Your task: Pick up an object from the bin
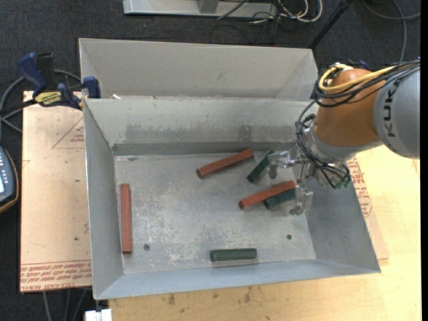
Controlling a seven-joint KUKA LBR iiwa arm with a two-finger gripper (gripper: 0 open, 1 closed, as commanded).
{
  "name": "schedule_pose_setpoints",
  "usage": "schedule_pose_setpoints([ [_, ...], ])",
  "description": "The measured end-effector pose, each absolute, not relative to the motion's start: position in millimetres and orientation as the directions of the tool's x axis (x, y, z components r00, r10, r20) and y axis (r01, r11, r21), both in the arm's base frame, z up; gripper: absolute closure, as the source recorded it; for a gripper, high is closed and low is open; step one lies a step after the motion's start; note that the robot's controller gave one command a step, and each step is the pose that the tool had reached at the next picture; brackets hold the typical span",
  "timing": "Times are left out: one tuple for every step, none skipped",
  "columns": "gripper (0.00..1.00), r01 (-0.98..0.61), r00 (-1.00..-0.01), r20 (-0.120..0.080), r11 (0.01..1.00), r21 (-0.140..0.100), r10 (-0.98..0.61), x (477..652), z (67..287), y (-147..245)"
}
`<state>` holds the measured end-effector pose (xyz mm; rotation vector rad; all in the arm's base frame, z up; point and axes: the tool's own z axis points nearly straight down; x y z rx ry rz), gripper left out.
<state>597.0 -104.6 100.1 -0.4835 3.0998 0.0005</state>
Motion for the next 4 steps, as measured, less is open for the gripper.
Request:
schedule_pose_setpoints([
  [0.00,-0.221,-0.975,-0.001,0.975,0.002,-0.221,597.0,69,-106],
  [0.00,-0.221,-0.975,-0.003,0.975,0.001,-0.221,597.7,69,-106],
  [1.00,-0.221,-0.975,-0.003,0.975,0.001,-0.221,597.7,69,-106],
  [1.00,-0.222,-0.975,-0.005,0.975,-0.001,-0.222,599.0,93,-105],
])
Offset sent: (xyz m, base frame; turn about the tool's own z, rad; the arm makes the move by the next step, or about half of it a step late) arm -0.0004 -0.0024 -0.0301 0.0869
